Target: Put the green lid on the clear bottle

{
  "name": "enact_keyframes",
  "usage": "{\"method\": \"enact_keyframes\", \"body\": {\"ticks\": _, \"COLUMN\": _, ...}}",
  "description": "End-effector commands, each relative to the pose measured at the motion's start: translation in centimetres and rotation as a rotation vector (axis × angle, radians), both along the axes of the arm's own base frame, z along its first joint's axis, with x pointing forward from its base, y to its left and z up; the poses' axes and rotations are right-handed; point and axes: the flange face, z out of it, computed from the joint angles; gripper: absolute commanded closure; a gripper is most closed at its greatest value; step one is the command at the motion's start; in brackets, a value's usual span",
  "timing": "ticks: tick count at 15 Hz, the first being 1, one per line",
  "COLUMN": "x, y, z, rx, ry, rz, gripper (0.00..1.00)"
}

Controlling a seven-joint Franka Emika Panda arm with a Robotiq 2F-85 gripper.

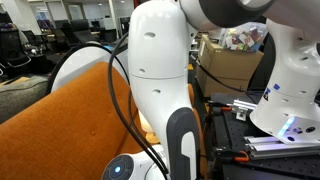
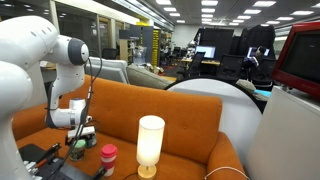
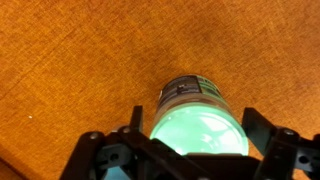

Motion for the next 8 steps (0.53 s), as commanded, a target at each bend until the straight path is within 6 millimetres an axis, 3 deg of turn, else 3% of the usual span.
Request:
{"method": "enact_keyframes", "body": {"ticks": 1, "x": -0.4, "y": -0.6, "z": 0.8, "rx": 0.015, "ry": 0.0, "rz": -0.014, "gripper": 0.0}}
{"method": "enact_keyframes", "body": {"ticks": 8, "x": -2.0, "y": -0.7, "z": 1.8, "rx": 0.036, "ry": 0.009, "rz": -0.013, "gripper": 0.0}}
